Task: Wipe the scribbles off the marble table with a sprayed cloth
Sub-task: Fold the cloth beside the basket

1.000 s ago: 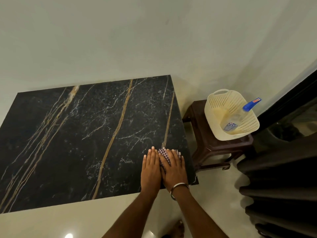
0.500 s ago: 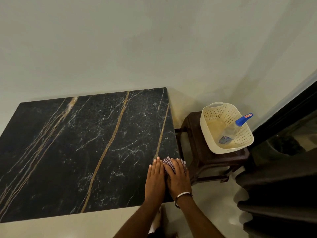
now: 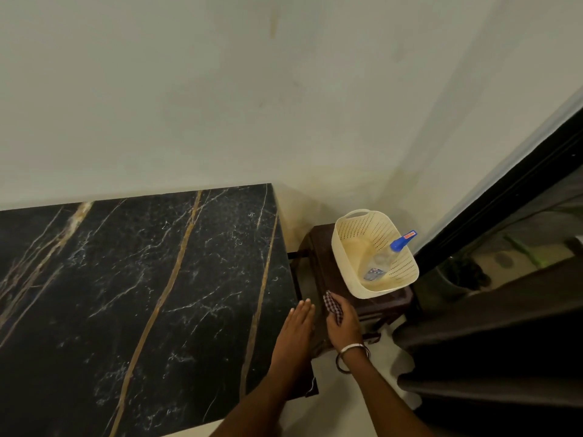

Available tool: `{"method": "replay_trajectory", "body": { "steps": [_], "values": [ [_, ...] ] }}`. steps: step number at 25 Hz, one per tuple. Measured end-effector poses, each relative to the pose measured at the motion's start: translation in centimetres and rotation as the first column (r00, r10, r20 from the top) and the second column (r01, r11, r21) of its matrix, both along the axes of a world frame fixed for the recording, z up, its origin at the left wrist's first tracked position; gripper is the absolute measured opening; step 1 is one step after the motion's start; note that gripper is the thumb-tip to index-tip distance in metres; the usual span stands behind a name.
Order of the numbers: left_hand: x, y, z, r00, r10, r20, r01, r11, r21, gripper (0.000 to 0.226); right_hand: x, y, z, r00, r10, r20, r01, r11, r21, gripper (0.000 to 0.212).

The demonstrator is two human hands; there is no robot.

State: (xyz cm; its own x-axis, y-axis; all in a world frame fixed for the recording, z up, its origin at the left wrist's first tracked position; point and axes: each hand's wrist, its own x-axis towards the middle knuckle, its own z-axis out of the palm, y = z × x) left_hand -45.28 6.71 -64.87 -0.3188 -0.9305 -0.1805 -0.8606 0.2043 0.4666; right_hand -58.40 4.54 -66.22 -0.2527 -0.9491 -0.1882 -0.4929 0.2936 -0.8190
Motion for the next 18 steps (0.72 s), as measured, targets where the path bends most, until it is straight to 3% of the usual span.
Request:
{"method": "replay_trajectory", "body": {
  "steps": [4, 6, 9, 14, 16, 18],
  "values": [
    [-1.7, -1.6, 2.4, 0.922, 0.109, -0.371, -0.054, 0.987, 0.155, 0.051, 0.0, -1.2, 1.9, 0.996, -0.037, 0.084, 0.034, 0.999, 0.042, 0.043],
    [-2.6, -1.7, 3.0, 0.853, 0.189, -0.487, -0.096, 0.973, 0.209, 0.043, -0.3, -1.6, 2.7, 0.993, -0.047, 0.11, 0.042, 0.998, 0.048, 0.041],
    [-4.1, -2.1, 2.3, 0.759, 0.342, -0.554, -0.201, 0.932, 0.301, 0.039, -0.9, -2.5, 3.4, 0.99, -0.061, 0.128, 0.052, 0.996, 0.071, 0.039],
    [-7.5, -3.7, 3.2, 0.501, 0.56, -0.66, -0.219, 0.82, 0.529, 0.032, -3.7, -4.8, 3.9, 0.967, -0.082, 0.243, 0.056, 0.992, 0.111, 0.038],
    [-9.3, -4.5, 3.5, 0.402, 0.624, -0.67, -0.226, 0.777, 0.587, 0.035, -5.5, -5.8, 4.2, 0.953, -0.074, 0.294, 0.038, 0.991, 0.127, 0.041],
    [-10.5, -5.3, 3.5, 0.367, 0.665, -0.65, -0.274, 0.745, 0.608, 0.044, -7.2, -6.6, 4.3, 0.954, -0.052, 0.296, 0.011, 0.99, 0.137, 0.044]
  ]
}}
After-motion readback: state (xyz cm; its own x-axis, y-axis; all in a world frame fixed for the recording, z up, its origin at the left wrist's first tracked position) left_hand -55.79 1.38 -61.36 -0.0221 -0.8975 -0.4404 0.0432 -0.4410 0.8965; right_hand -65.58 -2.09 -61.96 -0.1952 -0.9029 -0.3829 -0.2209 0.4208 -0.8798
